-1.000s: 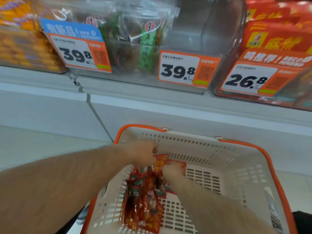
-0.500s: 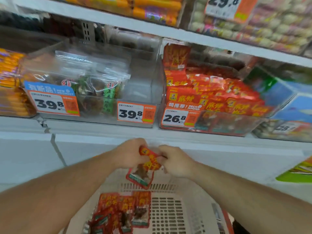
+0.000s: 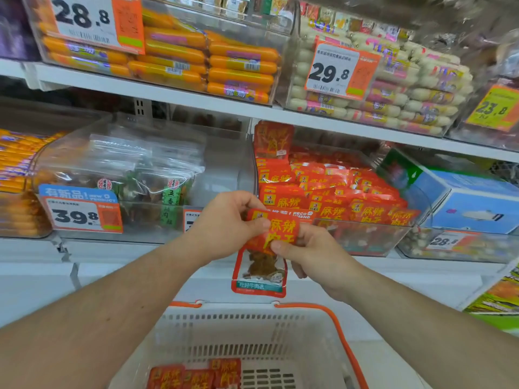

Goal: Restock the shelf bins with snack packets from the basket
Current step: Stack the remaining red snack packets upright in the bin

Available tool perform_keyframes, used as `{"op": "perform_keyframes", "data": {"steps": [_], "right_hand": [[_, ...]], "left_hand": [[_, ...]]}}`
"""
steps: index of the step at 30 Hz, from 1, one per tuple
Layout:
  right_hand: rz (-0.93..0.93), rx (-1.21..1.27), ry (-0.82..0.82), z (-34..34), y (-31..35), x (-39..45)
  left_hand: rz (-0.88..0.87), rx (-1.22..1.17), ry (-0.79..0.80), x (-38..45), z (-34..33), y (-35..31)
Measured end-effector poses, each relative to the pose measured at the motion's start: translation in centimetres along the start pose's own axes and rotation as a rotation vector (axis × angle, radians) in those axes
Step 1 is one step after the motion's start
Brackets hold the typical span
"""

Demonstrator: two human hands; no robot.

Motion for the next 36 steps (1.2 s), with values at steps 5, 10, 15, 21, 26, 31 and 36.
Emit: {"op": "perform_keyframes", "data": {"steps": [5, 10, 15, 21, 26, 31, 36], "right_hand": [[0.221, 0.021, -0.193, 1.6, 2.0, -1.0], [0.444, -0.089, -0.485, 4.9, 4.5, -0.8], [0.42, -0.107, -0.591, 6.6, 6.0, 2.3], [0.326, -0.169, -0.597, 8.3, 6.5, 7.3], [0.279, -0.298, -0.531, 9.1, 6.2, 9.5], [0.3, -0.437, -0.496, 9.4, 5.3, 10.4], [0.273, -0.466, -0.508, 9.0, 4.8, 11.2]], "left_hand": [[-0.143, -0.087, -0.244, 0.9, 0.6, -2.6], [-0.058, 0.029, -0.368, 3.3, 2.5, -1.2], [0.109, 0.31, -0.194, 4.4, 0.5, 0.1], [0.166, 0.464, -0.157, 4.6, 0.3, -0.3], [0.164, 0.498, -0.163, 5.0, 0.4, 0.1], [0.14, 0.53, -0.182, 5.0, 0.3, 0.5], [0.126, 0.585, -0.182, 5.2, 0.2, 0.9]]}}
Point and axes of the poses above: each hand's wrist, its own x-axis towards the middle knuckle, its own z-axis out of the back of the hand, y = z × x, the point moved 1 cm from there along x, towards the middle knuckle, and after that the axes turned 5 degrees about y, right-handed, at the moved point
